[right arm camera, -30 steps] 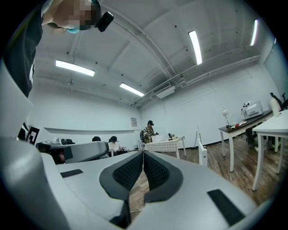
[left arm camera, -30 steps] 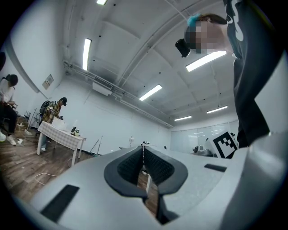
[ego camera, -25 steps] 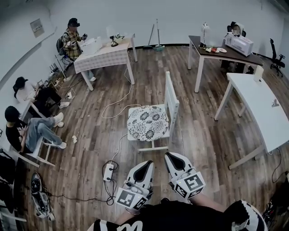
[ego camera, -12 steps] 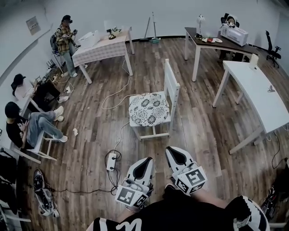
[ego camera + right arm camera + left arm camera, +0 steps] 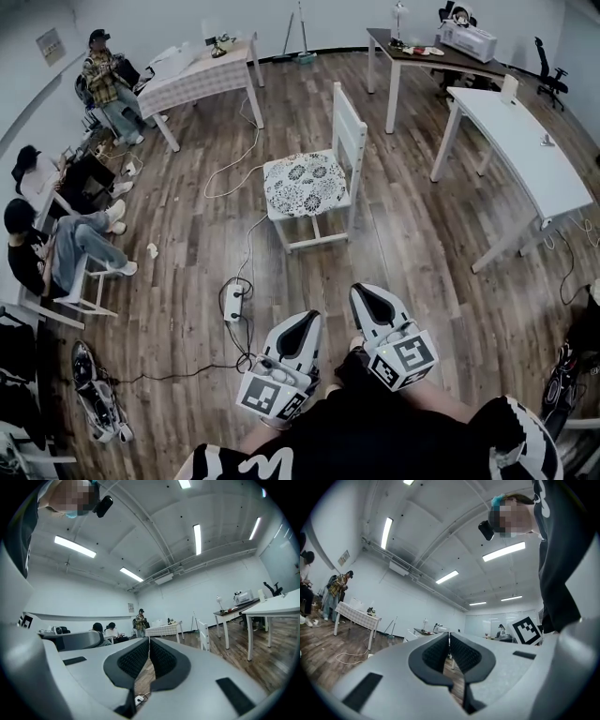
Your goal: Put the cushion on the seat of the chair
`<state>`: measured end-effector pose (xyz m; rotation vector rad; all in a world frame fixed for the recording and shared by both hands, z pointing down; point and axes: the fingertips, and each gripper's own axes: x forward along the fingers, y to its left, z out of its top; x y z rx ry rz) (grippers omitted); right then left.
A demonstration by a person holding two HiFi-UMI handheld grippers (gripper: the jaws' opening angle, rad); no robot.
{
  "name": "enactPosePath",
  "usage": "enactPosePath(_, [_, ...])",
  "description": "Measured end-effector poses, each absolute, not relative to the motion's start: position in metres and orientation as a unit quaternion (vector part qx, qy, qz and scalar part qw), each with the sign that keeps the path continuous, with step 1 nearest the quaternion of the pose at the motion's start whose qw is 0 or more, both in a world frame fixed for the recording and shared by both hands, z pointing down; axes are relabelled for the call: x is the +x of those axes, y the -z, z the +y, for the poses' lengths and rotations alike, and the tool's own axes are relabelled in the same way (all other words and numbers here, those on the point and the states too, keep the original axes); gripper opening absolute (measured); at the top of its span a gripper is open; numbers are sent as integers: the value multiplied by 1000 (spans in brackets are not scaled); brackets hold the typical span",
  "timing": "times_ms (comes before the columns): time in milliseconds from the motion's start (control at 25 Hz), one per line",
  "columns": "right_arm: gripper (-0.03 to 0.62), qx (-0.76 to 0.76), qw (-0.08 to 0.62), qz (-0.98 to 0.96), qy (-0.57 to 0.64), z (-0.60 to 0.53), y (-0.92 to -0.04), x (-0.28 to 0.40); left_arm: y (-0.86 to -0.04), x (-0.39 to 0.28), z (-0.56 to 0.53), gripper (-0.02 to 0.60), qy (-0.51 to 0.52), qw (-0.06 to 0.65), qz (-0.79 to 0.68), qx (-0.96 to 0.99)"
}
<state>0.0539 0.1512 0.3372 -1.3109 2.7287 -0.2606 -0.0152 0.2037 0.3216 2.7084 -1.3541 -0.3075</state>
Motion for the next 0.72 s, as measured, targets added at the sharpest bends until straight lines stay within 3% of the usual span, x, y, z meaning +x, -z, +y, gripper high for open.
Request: enactPosePath(720, [23,-430,30,900,61,203,-329,36,-310,-40,245,14,138,44,-445,884])
